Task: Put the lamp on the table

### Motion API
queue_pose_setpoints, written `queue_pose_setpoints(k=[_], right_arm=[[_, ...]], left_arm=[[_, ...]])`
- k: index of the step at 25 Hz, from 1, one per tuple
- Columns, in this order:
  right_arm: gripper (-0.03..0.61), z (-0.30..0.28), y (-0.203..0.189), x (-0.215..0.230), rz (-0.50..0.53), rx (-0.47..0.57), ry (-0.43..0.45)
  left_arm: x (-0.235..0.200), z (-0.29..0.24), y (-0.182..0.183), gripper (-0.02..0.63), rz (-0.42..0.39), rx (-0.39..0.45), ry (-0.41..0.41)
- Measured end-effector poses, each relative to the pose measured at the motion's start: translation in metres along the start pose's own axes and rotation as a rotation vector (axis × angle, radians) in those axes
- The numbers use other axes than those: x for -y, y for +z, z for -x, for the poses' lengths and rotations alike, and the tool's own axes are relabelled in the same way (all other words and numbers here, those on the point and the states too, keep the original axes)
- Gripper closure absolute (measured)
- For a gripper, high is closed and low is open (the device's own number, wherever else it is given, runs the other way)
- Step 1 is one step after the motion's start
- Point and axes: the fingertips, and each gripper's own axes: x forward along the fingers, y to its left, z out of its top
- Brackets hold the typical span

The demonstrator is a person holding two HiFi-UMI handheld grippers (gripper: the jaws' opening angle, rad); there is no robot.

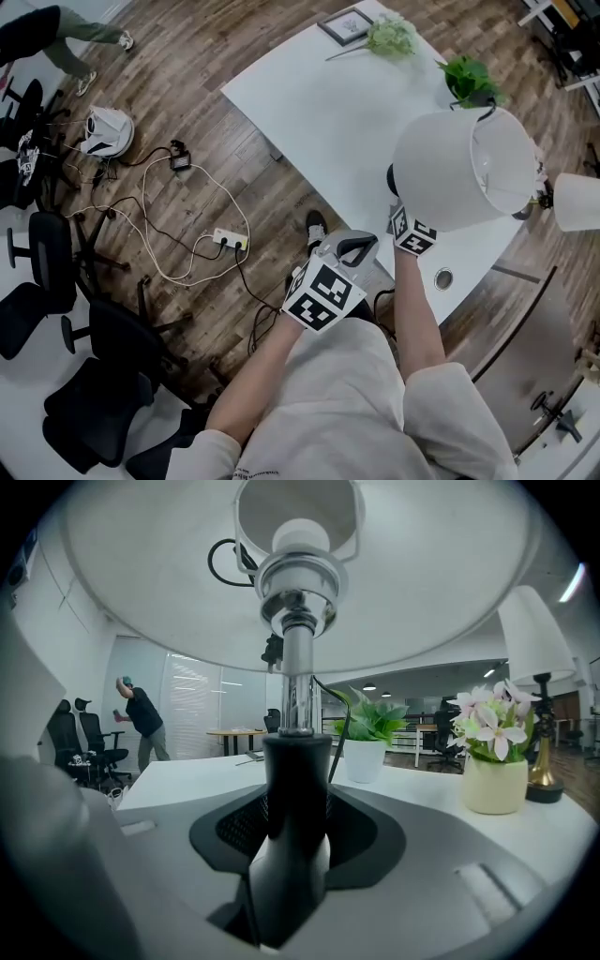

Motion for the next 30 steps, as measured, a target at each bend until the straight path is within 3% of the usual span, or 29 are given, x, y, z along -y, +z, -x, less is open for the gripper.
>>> queue_pose_setpoints(k=[6, 13, 30], right_arm=[[0.413, 0.025, -0.021, 0.001, -0.009, -0.036, -0.009], [0.422, 0.094, -0.041, -0.003, -0.033, -0.074, -0.026], [0.460, 0.271, -0.004, -0.013, -0.054, 0.037, 0.053]], left_arm=[[0.015, 0.003, -0.002, 0.614, -0.033, -0.002, -0.018], [0.043, 0.020, -0.007, 0.614, -0.072, 0.005, -0.019], [0.142, 0.088, -0.051, 0.614, -0.069, 0.071, 0.056]])
